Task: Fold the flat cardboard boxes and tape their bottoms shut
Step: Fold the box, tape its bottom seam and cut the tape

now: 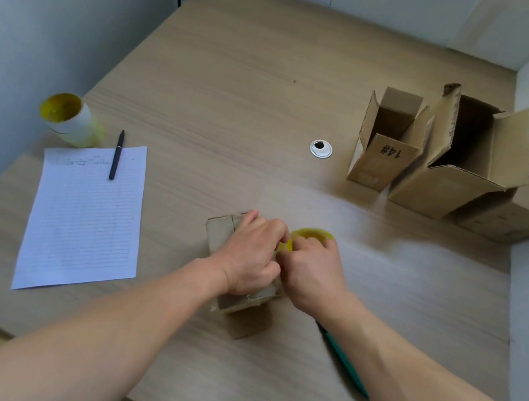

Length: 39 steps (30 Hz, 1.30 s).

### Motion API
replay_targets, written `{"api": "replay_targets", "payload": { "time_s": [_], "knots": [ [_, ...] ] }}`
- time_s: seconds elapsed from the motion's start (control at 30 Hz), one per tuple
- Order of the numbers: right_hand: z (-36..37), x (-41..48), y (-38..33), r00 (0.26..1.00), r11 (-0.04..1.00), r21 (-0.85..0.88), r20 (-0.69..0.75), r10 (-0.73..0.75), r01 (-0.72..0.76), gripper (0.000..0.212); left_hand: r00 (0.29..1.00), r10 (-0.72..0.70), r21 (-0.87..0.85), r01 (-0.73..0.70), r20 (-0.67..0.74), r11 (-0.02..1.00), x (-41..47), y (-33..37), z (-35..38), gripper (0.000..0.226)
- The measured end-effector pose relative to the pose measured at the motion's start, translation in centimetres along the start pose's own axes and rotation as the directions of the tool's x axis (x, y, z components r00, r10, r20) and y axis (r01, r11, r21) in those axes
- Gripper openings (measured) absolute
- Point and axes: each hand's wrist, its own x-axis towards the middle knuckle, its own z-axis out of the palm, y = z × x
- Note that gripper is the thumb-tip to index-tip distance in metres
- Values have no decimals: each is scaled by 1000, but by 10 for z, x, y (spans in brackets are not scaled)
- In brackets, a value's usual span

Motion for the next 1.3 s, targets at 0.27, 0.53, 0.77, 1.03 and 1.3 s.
{"api": "replay_targets", "payload": {
  "time_s": [0.27,0.53,0.77,1.03,1.3],
  "knots": [
    [-12,4,3,846,766,427,-4,534,-481,13,980,63,112,-85,191,990,-3,-4,-6,48],
    [-12,-15,-6,648,398,710,108,754,-581,14,953,3,496,-161,304,853,-11,13,4,42],
    [-15,-19,-28,550,281,810,61,833,-514,15,999,34,-139,-33,-1,990,-9,4,-5,6],
    [-14,-4,-81,588,301,838,30,809,-456,17,829,-183,-200,87,-528,976,-70,-14,0,42],
    [3,5,-108,628,354,827,-1,778,-437,14,709,-631,-713,262,-315,651,-108,-13,39,55]
  ]
}}
